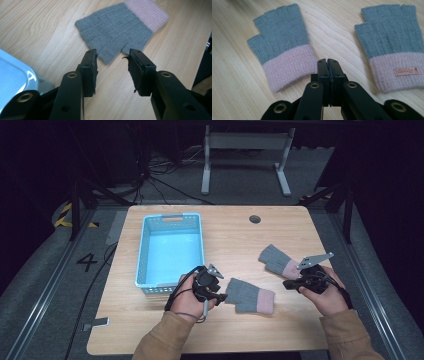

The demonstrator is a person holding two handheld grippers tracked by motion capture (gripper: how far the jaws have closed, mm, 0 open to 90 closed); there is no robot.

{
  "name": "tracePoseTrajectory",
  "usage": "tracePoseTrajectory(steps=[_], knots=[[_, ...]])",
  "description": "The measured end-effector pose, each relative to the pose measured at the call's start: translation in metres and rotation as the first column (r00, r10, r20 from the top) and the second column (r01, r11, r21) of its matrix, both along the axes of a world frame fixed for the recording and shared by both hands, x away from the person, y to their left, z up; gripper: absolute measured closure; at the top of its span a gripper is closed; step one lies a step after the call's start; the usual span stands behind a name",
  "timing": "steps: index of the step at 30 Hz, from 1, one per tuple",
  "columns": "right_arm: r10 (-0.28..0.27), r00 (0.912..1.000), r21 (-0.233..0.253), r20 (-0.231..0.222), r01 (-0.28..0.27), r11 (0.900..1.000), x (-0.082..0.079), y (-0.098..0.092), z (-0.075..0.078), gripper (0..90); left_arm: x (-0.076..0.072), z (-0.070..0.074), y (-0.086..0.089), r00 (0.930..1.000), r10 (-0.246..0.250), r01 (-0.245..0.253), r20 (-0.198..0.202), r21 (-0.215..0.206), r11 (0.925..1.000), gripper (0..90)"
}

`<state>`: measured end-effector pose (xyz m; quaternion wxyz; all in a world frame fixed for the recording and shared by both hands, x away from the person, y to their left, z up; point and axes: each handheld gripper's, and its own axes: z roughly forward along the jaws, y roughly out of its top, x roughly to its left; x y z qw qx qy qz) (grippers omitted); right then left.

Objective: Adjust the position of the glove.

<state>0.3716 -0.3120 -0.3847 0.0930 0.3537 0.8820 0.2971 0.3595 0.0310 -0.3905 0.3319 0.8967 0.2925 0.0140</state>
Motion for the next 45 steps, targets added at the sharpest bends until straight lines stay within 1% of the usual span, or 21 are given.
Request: tracePoseTrajectory(steps=[4, 6, 11, 16, 17, 19, 21, 22, 25, 29, 34, 35, 37, 38, 39, 40, 41, 42, 43, 44, 45], knots=[[0.002, 1.0, 0.009, 0.007, -0.002, 1.0, -0.002, -0.002, 0.003, 90.0, -0.002, 0.005, -0.002, 0.9998, -0.021, 0.02, -0.005, -0.019, 0.9996, 62.9], [-0.005, 1.0, 0.011, 0.006, 0.005, 1.0, -0.001, -0.004, 0.001, 90.0, -0.001, 0.006, -0.004, 0.9994, -0.034, 0.034, -0.007, -0.021, 0.9992, 63.1], [-0.028, 0.9996, 0.019, 0.003, 0.028, 0.999, -0.002, -0.009, -0.001, 90.0, 0.001, 0.007, -0.001, 0.9993, -0.033, 0.032, -0.016, -0.028, 0.9991, 62.7], [-0.026, 0.9995, 0.036, 0.017, 0.026, 0.999, -0.004, -0.006, 0.003, 90.0, 0.0, 0.007, 0.002, 0.9993, -0.031, 0.031, -0.021, -0.025, 0.9992, 62.4], [-0.021, 0.9996, 0.037, 0.018, 0.02, 0.999, -0.005, -0.004, 0.003, 90.0, 0.0, 0.008, 0.003, 0.9991, -0.035, 0.034, -0.025, -0.03, 0.999, 63.5], [-0.011, 0.9998, 0.043, 0.015, 0.01, 0.999, -0.006, -0.002, 0.002, 90.0, 0.001, 0.008, 0.002, 0.9972, -0.056, 0.053, -0.051, -0.048, 0.9974, 67.4], [0.001, 0.9999, 0.054, 0.016, -0.002, 0.999, -0.006, 0.0, 0.001, 90.0, 0.002, 0.007, 0.0, 0.9963, -0.067, 0.064, -0.055, -0.055, 0.9964, 69.3], [0.006, 0.9999, 0.055, 0.015, -0.007, 0.998, -0.006, 0.001, 0.001, 90.0, 0.003, 0.006, -0.001, 0.9965, -0.067, 0.064, -0.05, -0.054, 0.9965, 69.3], [0.032, 0.9994, 0.063, -0.01, -0.031, 0.998, -0.009, 0.006, -0.002, 90.0, 0.007, 0.0, -0.003, 0.9965, -0.063, 0.06, -0.055, -0.046, 0.9971, 69.6], [0.083, 0.9963, 0.057, -0.021, -0.081, 0.995, -0.013, 0.02, -0.005, 90.0, 0.01, -0.005, -0.004, 0.9958, -0.064, 0.062, -0.065, -0.035, 0.9975, 69.9], [0.158, 0.985, 0.049, -0.068, -0.155, 0.987, -0.019, 0.04, -0.013, 90.0, 0.012, -0.005, -0.005, 0.9963, -0.058, 0.056, -0.064, -0.035, 0.9978, 68.5], [0.186, 0.9794, 0.04, -0.079, -0.183, 0.982, -0.021, 0.046, -0.016, 90.0, 0.013, -0.005, -0.004, 0.9965, -0.056, 0.054, -0.062, -0.037, 0.9978, 68.0], [0.22, 0.9711, 0.031, -0.094, -0.218, 0.976, -0.024, 0.054, -0.02, 90.0, 0.013, -0.005, -0.004, 0.9966, -0.054, 0.051, -0.062, -0.04, 0.9979, 67.6], [0.226, 0.9688, 0.03, -0.1, -0.225, 0.974, -0.025, 0.057, -0.021, 90.0, 0.013, -0.005, -0.003, 0.9966, -0.053, 0.051, -0.062, -0.04, 0.9979, 67.5], [0.248, 0.9627, 0.027, -0.109, -0.246, 0.969, -0.026, 0.061, -0.024, 90.0, 0.013, -0.004, -0.003, 0.9968, -0.051, 0.048, -0.062, -0.042, 0.998, 67.1], [0.253, 0.9598, 0.031, -0.121, -0.251, 0.967, -0.027, 0.065, -0.026, 90.0, 0.013, -0.004, -0.003, 0.9969, -0.05, 0.047, -0.062, -0.042, 0.998, 66.8], [0.268, 0.9547, 0.037, -0.129, -0.266, 0.963, -0.028, 0.068, -0.029, 90.0, 0.013, -0.003, -0.002, 0.9973, -0.045, 0.043, -0.058, -0.041, 0.9982, 65.8], [0.268, 0.9547, 0.037, -0.129, -0.266, 0.963, -0.028, 0.068, -0.029, 90.0, 0.013, -0.003, -0.002, 0.9973, -0.045, 0.043, -0.058, -0.041, 0.9982, 64.7], [0.277, 0.9511, 0.034, -0.137, -0.275, 0.961, -0.029, 0.071, -0.032, 90.0, 0.013, -0.003, -0.002, 0.9977, -0.042, 0.039, -0.053, -0.044, 0.9983, 64.7], [0.29, 0.9451, 0.014, -0.151, -0.291, 0.957, -0.03, 0.076, -0.037, 90.0, 0.014, -0.002, -0.003, 0.9976, -0.044, 0.042, -0.053, -0.045, 0.9981, 64.5], [0.294, 0.9433, 0.012, -0.155, -0.295, 0.955, -0.031, 0.077, -0.038, 90.0, 0.014, -0.002, -0.003, 0.9976, -0.044, 0.042, -0.053, -0.045, 0.9981, 64.4]])
